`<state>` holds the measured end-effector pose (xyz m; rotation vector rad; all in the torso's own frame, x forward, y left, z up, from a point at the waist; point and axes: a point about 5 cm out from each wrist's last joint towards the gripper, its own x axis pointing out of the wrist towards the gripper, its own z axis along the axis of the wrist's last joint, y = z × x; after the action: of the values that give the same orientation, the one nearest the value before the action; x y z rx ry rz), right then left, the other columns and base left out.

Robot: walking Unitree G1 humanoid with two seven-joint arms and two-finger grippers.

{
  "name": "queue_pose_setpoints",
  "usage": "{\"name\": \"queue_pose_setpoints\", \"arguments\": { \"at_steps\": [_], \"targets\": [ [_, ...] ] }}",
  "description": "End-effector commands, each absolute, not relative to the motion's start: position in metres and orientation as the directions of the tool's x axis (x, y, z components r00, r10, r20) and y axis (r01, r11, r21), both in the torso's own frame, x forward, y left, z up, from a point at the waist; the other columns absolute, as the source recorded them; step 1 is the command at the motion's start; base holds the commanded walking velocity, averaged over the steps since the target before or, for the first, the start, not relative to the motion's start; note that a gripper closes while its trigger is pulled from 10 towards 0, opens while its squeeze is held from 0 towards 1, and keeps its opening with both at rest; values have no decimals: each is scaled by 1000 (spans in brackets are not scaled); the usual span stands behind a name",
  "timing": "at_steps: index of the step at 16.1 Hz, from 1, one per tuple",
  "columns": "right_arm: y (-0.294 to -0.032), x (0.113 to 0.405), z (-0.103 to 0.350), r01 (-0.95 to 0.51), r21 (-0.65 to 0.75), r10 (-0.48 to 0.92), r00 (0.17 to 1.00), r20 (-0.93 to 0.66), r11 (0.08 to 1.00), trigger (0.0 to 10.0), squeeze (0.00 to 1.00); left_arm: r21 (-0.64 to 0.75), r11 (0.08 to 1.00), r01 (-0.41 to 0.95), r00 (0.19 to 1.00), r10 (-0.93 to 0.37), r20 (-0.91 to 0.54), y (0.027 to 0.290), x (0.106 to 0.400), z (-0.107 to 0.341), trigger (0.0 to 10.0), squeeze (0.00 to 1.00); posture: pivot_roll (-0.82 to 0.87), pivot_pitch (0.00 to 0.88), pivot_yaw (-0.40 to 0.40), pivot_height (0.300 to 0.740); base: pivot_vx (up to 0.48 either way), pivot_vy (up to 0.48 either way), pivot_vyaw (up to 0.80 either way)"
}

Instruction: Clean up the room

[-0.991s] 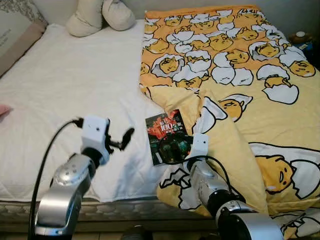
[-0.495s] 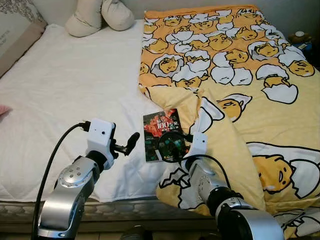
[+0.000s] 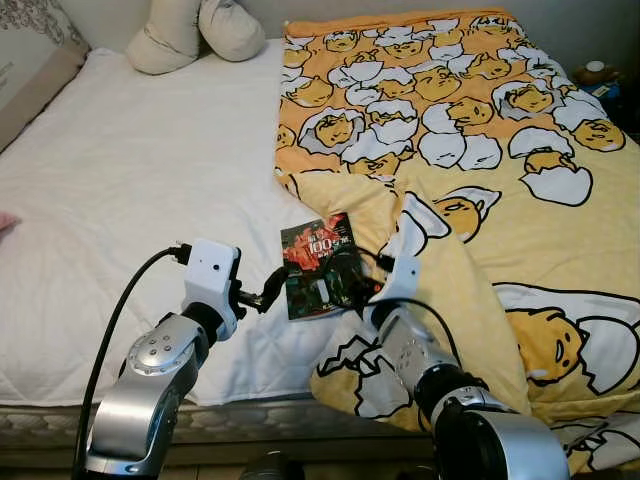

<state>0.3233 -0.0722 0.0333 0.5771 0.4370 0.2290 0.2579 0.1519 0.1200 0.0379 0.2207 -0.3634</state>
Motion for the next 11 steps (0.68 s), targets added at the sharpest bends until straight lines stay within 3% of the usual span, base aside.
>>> {"name": "queue_pose_setpoints", "arguments": {
  "at_steps": [1, 6, 8, 11],
  "targets": [
    [-30, 329, 57, -183, 643, 425, 872, -244, 744, 0, 0, 6, 937, 350, 913, -340, -225, 154, 260, 118, 10000, 0, 109, 38, 107, 740, 0, 0, 0],
    [-29, 333, 74, -280, 621, 449, 884, -131, 732, 0, 0, -4, 941, 339, 920, -332, -209, 151, 265, 117, 10000, 0, 85, 10, 89, 740, 0, 0, 0],
    [-36, 334, 83, -374, 463, 453, 889, -69, 804, 0, 0, -9, 941, 339, 923, -335, -190, 146, 273, 117, 10000, 0, 67, 0, 78, 740, 0, 0, 0],
    [-48, 335, 101, -393, 313, 402, 915, 36, 865, 0, 0, -20, 941, 338, 928, -337, -156, 140, 282, 119, 10000, 0, 43, 0, 68, 740, 0, 0, 0]
  ]
}}
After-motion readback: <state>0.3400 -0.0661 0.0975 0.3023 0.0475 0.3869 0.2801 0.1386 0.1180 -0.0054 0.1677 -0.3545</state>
